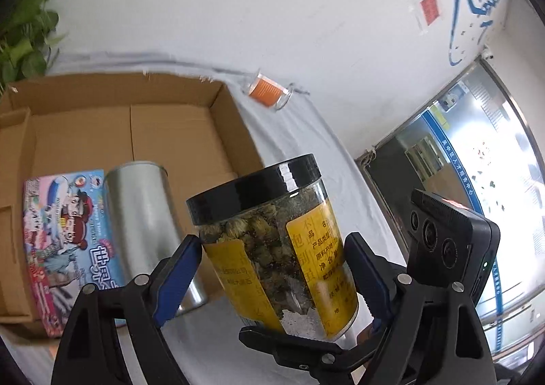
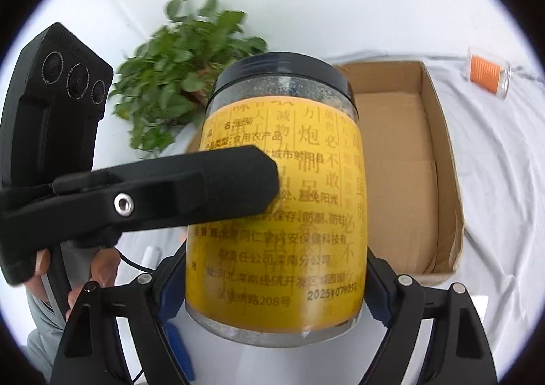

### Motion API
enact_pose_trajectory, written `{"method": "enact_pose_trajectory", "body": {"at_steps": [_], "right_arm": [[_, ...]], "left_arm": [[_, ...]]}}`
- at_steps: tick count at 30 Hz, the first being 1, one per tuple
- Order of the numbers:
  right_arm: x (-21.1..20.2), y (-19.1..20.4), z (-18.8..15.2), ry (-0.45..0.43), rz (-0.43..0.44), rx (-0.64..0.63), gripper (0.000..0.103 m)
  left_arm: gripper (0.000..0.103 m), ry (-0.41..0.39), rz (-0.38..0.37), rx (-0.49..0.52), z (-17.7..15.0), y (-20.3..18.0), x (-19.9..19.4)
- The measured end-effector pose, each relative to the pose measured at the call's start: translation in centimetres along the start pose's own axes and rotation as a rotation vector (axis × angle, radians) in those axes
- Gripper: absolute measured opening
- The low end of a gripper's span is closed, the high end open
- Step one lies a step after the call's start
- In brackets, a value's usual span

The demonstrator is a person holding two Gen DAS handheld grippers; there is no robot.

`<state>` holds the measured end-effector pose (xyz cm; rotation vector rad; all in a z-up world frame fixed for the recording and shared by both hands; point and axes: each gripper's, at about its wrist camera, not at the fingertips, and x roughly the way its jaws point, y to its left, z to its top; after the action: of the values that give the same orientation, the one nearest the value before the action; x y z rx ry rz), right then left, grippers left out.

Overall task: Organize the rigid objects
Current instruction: 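Grasp the yellow-labelled jar with the left gripper and place it beside the tin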

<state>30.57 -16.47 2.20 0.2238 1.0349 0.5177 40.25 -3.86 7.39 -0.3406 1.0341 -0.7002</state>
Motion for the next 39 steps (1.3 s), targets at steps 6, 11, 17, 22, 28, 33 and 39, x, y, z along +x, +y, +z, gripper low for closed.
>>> {"method": "enact_pose_trajectory", "body": {"at_steps": [6,11,17,22,28,33,39], "right_arm": [[5.5,-2.1,-0.3,0.103,0.013,0.085,0.088],[5.0,-0.5,-0.1,0.128,-0.112,-0.028,0.09],[6.0,-3.9,1.3,0.114,-0.08,0.087,0.089],[7.6,-3.7,1.8,0.161,-0.143,0.078,0.09],[6.3,-2.0,0.2,0.238,-0.137,-0.059,0.092],[3.8,-3.8,2.8,0.131,-0.143,-0.001,0.092],[8.7,-6.3,4.6,0.158,-0.206,0.072,0.073]], "left_arm": [[0.083,0.084,-0.061,-0.138,1.4,5.3,6.1],[0.083,0.069,-0.032,-0.114,1.1,6.0,4.5],[0.071,0.071,-0.037,-0.103,1.7,6.2,6.0],[0.066,0.088,-0.018,-0.089,1.3,6.0,6.5],[0.066,0.021,0.031,-0.024,-0.7,6.0,2.4],[0.066,-0.035,0.068,-0.001,-3.2,6.0,-1.4],[0.066,-0.066,0.086,-0.004,-5.8,6.2,-4.5]]}}
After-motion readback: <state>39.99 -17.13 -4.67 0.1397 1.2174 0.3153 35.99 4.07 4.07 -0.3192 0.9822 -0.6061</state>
